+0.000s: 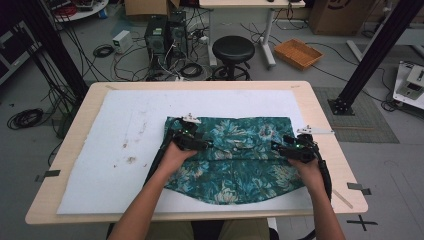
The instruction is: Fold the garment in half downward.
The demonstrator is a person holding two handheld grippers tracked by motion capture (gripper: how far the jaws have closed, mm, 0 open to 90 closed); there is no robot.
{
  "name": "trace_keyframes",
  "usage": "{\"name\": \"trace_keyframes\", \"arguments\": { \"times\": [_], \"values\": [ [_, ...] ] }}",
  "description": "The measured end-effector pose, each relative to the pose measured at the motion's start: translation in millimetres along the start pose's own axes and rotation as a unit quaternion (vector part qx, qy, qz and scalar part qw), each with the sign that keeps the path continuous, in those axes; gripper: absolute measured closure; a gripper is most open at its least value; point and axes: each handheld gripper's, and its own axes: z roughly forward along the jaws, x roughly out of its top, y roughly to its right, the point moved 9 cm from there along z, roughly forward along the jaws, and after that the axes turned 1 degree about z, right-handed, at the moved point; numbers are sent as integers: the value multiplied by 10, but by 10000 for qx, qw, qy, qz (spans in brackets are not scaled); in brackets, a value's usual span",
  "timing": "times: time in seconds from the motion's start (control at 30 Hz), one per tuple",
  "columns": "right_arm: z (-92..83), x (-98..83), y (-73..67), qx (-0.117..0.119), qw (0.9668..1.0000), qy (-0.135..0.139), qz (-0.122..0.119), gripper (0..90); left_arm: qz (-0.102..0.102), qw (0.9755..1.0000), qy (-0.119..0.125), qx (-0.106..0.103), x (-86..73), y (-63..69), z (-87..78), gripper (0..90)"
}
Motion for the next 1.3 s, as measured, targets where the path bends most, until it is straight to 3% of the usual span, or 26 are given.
{"name": "trace_keyframes", "arguments": {
  "times": [0.1, 0.2, 0.23, 0.27, 0.3, 0.4, 0.47, 0.63, 0.67, 0.7, 0.8, 0.87, 0.9, 1.03, 1.07, 1.2, 1.27, 1.3],
  "values": [
    [28, 1, -53, 64, 9999, -63, -67, 311, -49, 9999, -112, 70, -60, 4, 108, 435],
    [65, 14, -111, 99, 9997, -128, -176, 288, 127, 9997, -52, 208, -101, 19, 156, 481],
    [65, 14, -111, 99, 9997, -128, -176, 288, 127, 9997, -52, 208, -101, 19, 156, 546],
    [81, 22, -130, 105, 9996, -151, -227, 279, 211, 9997, 31, 139, -113, 52, 159, 546],
    [113, 39, -169, 131, 9993, -197, -292, 273, 293, 9994, 76, 189, -123, 64, 161, 717],
    [195, 65, -236, 149, 9984, -350, -419, 260, 341, 9989, 249, 219, -140, 94, 135, 814],
    [269, 75, -284, 165, 9975, -502, -473, 253, 322, 9987, 359, 178, -146, 120, 106, 834],
    [466, 83, -349, 87, 9947, -777, -673, 253, 489, 9968, 616, 162, -143, 200, 26, 842],
    [521, 78, -356, 51, 9935, -872, -728, 253, 556, 9959, 693, 156, -143, 225, -4, 842],
    [653, 44, -365, -77, 9895, -1148, -873, 253, 610, 9951, 767, 136, -141, 250, -33, 843],
    [713, -7, -374, -189, 9856, -1289, -1077, 256, 671, 9945, 804, 84, -154, 288, -60, 844],
    [690, -4, -416, -114, 9831, -1317, -1267, 418, 758, 9940, 782, 59, -175, 307, -65, 844],
    [674, -4, -443, -104, 9807, -1328, -1430, 457, 776, 9940, 770, 56, -186, 315, -64, 844],
    [618, -17, -523, -129, 9734, -1345, -1851, 768, 755, 9941, 780, 15, -218, 320, -75, 844],
    [595, -15, -532, -133, 9723, -1305, -1934, 785, 762, 9940, 782, 3, -225, 317, -83, 843],
    [473, 58, -580, 6, 9781, -731, -1948, 817, 570, 9946, 862, -42, -227, 293, -122, 786],
    [433, 80, -593, 56, 9786, -575, -1973, 819, 493, 9948, 895, 12, -216, 263, -143, 748],
    [371, 111, -613, 135, 9793, -351, -1988, 822, 405, 9948, 935, 45, -203, 240, -153, 645]
  ]
}}
